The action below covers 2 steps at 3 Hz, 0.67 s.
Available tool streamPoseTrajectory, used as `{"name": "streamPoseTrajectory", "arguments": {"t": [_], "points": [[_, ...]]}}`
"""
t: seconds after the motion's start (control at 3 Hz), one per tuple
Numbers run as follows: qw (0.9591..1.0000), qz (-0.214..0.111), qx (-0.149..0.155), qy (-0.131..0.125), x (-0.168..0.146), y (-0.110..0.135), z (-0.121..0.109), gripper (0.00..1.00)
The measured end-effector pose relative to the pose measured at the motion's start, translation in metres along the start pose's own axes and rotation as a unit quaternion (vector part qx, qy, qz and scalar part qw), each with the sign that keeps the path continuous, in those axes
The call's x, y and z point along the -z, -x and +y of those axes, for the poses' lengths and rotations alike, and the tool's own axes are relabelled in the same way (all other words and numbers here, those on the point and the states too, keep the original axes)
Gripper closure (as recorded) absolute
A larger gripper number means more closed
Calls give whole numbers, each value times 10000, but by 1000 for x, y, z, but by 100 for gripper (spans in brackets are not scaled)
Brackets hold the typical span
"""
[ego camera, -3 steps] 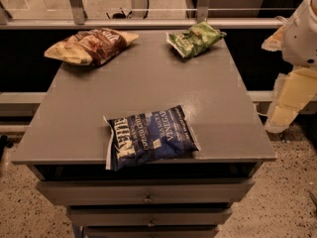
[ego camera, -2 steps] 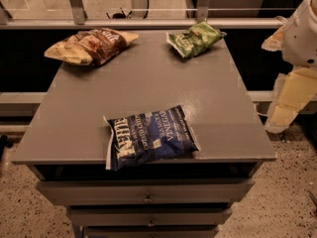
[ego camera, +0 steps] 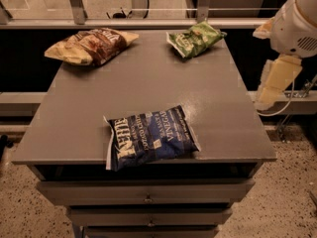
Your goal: Move green jalapeno chip bag near blue chip bag
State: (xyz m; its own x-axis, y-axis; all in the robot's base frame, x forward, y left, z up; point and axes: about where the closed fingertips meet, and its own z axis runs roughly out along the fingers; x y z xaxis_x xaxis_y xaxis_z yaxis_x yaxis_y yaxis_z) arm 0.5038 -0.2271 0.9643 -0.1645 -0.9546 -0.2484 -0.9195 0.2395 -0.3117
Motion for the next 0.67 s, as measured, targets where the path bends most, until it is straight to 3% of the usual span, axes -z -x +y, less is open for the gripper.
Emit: {"name": "streamPoseTrajectory", "arguments": {"t": [0.33,0.67], "points": [[9984,-396,68,-407,-13,-3,-54,0],[9920,-939,22,-847,-20,-3,-119,0]]}}
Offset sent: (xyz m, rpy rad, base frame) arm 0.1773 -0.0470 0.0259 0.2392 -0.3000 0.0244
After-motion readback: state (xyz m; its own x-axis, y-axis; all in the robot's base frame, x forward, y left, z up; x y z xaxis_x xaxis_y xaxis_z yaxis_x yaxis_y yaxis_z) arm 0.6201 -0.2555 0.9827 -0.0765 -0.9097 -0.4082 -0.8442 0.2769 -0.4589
